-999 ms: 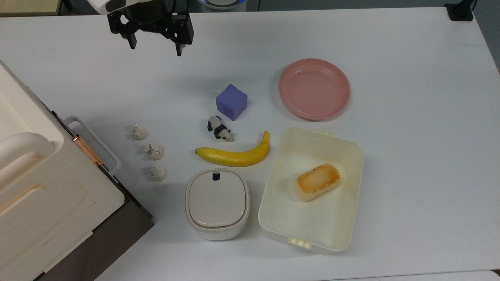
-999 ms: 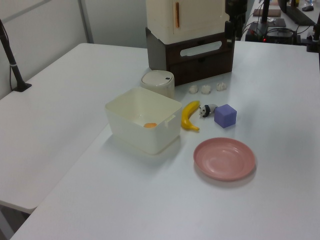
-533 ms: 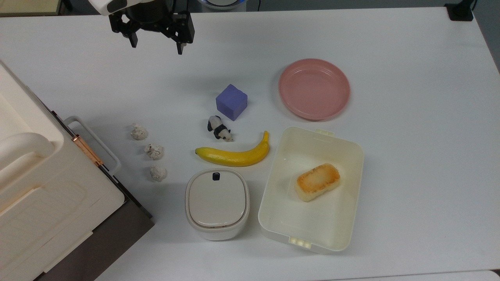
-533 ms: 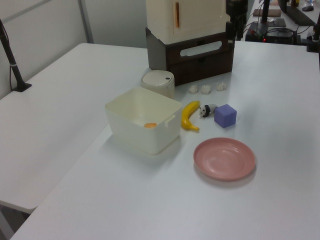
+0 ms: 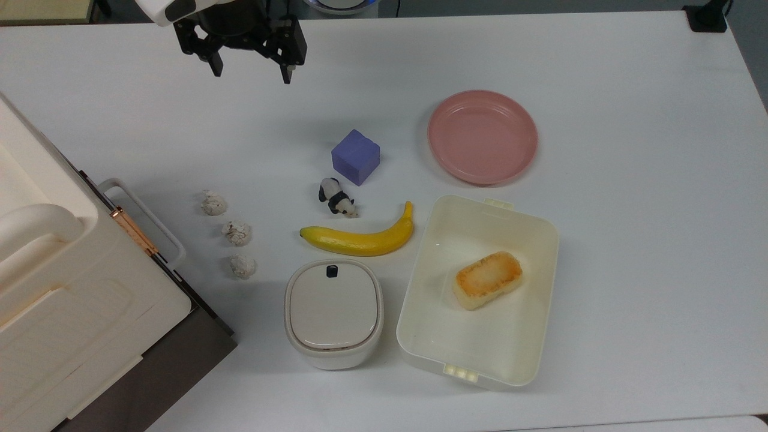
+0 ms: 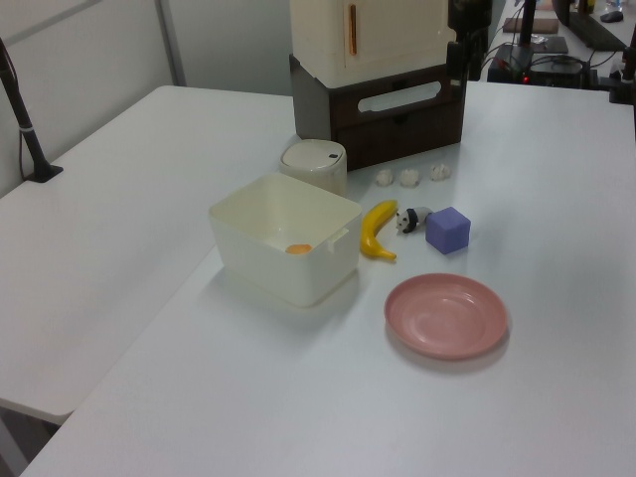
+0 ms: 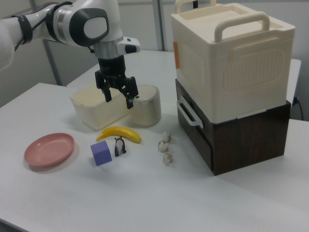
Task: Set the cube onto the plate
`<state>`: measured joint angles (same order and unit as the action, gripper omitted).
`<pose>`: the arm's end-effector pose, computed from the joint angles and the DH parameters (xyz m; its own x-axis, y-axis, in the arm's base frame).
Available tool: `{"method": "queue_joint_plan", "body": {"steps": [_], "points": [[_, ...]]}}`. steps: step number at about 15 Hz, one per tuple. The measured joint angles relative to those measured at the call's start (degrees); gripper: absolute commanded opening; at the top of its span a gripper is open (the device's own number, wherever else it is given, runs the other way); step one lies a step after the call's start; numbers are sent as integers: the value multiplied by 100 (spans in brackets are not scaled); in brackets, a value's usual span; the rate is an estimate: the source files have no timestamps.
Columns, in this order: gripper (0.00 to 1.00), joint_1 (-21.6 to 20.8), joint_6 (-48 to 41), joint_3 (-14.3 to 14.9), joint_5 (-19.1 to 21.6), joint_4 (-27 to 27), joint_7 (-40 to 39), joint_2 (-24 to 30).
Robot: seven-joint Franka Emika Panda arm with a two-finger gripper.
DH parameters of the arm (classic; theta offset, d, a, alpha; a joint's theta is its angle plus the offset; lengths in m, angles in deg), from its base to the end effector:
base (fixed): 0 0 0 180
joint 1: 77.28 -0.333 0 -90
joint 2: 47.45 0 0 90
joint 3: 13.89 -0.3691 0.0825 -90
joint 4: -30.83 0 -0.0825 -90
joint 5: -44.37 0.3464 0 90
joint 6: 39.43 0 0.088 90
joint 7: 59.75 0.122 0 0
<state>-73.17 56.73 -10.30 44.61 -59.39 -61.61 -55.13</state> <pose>0.5650 -0.0734 0.5974 0.9943 -0.1018 -0.0302 -0.1018 -0.9948 0.0032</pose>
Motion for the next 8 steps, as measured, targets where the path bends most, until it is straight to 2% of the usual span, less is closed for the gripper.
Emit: {"method": "queue_joint_plan", "body": {"steps": [8], "points": [[100,49,0,-4,0,1,-368,-4]]}}
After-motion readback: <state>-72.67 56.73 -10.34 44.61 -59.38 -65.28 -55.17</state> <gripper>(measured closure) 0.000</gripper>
